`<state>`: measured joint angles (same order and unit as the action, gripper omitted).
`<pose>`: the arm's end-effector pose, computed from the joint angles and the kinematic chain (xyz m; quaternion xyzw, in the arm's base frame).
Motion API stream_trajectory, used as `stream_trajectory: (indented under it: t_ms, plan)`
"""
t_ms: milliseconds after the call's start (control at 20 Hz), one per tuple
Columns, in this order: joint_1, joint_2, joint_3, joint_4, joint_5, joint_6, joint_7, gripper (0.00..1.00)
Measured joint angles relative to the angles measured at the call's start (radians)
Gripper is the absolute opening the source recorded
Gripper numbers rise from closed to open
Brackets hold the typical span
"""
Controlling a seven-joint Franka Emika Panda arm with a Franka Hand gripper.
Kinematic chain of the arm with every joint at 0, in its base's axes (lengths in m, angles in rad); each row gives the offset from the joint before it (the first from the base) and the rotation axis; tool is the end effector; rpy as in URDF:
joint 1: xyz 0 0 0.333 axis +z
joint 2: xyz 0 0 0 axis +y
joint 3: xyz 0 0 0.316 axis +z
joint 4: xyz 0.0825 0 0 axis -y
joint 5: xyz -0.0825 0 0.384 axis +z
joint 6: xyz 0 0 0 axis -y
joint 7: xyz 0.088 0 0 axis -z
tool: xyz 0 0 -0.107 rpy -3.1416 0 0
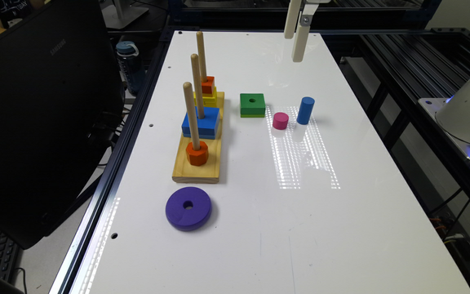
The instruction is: Pick up green block.
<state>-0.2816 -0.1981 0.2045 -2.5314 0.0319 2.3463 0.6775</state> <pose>0.4414 -0.0348 0.3458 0.9248 -0.3804 0.0070 0.0068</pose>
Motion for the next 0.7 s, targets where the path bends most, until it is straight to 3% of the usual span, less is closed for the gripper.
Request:
stream_trajectory:
  t_ms: [250,700]
  plan:
    - [-0.001,0.000,0.000,0.000,-0.0002,0.000,0.000,1.00]
    - [-0.017,0.000,0.000,0.001,-0.0012,0.002,-0.008,1.00]
